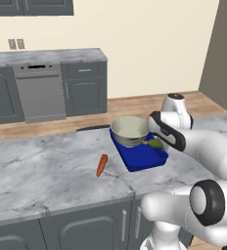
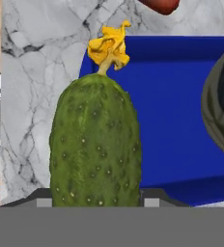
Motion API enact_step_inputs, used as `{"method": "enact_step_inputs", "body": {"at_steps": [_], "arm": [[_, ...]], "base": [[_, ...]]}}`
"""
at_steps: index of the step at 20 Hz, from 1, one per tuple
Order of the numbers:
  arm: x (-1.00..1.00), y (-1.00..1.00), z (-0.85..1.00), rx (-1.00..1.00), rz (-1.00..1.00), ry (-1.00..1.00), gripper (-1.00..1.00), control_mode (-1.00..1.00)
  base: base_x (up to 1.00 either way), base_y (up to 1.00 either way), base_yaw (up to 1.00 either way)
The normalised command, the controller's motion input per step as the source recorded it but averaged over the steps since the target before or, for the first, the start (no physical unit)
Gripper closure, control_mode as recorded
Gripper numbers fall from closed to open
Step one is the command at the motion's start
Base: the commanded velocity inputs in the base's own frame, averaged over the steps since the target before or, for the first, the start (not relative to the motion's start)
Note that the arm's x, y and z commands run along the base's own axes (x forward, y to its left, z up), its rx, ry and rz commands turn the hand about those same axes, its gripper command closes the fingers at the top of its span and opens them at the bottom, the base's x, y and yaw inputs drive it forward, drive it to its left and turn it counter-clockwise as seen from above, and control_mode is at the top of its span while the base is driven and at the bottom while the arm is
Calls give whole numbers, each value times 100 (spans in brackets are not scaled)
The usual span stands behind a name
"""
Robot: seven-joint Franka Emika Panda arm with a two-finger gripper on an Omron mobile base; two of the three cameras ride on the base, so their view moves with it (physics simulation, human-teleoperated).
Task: Place the two vegetables and bowl onto the tray for setting up a vegetable dip station.
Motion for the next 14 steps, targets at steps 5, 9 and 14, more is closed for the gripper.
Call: {"method": "enact_step_inputs", "body": {"at_steps": [5,9,14], "arm": [[0,19,-4,0,0,2,100,-100],[-1,23,-5,0,0,0,100,-100],[-1,20,-5,0,0,0,100,-100]], "base": [[0,0,0],[0,0,0],[0,0,0]]}}
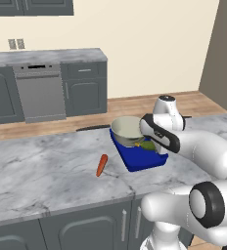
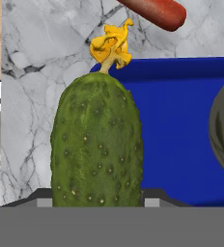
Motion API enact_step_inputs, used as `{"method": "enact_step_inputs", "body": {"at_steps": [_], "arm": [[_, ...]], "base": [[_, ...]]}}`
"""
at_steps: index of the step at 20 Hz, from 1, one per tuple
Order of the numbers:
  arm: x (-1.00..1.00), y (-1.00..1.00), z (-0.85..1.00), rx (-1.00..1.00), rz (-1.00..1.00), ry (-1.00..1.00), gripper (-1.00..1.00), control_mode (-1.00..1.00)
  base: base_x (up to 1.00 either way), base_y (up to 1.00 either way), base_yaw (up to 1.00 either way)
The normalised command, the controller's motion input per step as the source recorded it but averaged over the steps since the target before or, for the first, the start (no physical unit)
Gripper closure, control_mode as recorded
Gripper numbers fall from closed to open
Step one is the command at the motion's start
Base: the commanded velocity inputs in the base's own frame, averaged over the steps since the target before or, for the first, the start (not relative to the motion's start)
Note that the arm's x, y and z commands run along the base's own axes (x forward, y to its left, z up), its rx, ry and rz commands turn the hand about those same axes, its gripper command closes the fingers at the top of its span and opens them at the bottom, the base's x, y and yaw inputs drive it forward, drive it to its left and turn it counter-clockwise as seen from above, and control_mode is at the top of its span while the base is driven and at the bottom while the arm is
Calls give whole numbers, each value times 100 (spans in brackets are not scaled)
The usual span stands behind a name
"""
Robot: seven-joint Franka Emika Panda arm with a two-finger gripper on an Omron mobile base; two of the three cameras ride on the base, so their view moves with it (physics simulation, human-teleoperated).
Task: Place the two vegetables and bowl onto the tray for setting up a vegetable dip station.
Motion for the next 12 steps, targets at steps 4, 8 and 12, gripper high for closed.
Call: {"method": "enact_step_inputs", "body": {"at_steps": [4,8,12], "arm": [[0,14,-6,0,0,0,100,-100],[0,12,-8,0,0,0,100,-100],[0,7,-8,0,0,0,100,-100]], "base": [[0,0,0],[0,0,0],[0,0,0]]}}
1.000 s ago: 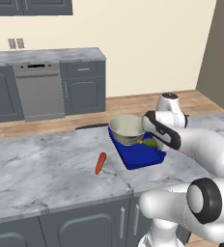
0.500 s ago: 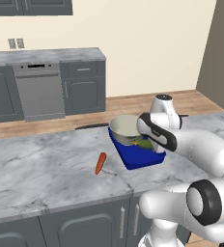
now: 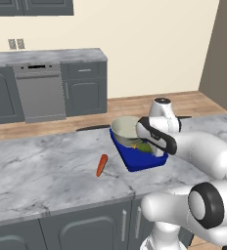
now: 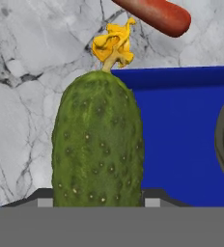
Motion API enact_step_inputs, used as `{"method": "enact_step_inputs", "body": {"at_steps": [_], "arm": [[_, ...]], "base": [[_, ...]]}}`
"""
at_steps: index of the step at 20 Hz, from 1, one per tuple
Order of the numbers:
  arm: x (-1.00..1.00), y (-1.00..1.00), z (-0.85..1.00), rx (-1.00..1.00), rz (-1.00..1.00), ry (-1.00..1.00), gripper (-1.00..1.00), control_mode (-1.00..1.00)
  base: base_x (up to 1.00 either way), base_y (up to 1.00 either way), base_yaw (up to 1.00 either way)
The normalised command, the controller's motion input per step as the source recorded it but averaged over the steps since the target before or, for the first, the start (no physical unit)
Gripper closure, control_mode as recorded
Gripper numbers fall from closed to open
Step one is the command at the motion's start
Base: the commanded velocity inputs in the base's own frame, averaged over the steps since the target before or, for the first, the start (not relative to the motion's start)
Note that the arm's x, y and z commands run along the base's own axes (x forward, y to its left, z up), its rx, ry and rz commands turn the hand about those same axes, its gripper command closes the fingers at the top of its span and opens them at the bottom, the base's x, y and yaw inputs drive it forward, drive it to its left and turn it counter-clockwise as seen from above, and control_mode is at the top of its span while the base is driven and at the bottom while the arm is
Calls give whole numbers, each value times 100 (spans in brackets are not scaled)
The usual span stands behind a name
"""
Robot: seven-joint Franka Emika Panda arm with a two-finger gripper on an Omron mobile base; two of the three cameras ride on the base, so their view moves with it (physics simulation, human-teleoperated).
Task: Place the two vegetables and bowl onto the tray for setting up a vegetable dip station.
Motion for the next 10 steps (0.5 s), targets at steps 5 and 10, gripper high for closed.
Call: {"method": "enact_step_inputs", "body": {"at_steps": [5,10], "arm": [[0,8,-6,0,0,0,100,-100],[0,7,-7,0,0,0,100,-100]], "base": [[0,0,0],[0,0,0]]}}
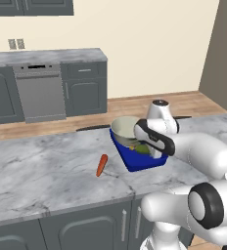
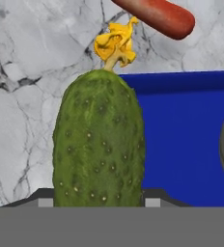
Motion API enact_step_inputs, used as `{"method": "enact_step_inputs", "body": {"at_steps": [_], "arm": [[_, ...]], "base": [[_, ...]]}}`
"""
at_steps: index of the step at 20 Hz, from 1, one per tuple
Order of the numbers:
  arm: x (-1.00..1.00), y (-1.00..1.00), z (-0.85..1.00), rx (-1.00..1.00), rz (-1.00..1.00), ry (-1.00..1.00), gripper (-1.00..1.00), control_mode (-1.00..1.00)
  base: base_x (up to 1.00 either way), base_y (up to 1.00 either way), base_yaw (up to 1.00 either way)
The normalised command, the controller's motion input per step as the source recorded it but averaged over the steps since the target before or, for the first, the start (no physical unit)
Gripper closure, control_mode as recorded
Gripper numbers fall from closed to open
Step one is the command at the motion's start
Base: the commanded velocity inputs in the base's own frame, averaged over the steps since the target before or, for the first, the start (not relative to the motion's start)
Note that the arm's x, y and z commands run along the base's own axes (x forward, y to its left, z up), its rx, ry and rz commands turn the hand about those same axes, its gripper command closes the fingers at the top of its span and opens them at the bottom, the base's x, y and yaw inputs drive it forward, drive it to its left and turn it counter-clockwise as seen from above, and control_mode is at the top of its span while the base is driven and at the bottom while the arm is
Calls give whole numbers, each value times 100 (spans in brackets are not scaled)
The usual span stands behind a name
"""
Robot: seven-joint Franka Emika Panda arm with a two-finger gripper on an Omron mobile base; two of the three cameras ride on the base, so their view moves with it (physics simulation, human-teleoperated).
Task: Place the two vegetables and bowl onto the tray for setting up a vegetable dip station.
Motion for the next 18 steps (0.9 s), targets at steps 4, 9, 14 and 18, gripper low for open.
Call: {"method": "enact_step_inputs", "body": {"at_steps": [4,9,14,18], "arm": [[0,7,-9,0,0,0,100,-100],[0,7,-10,0,0,0,100,-100],[0,0,-8,0,0,0,100,-100],[0,0,-6,0,0,0,100,-100]], "base": [[0,0,0],[0,0,0],[0,0,0],[0,0,0]]}}
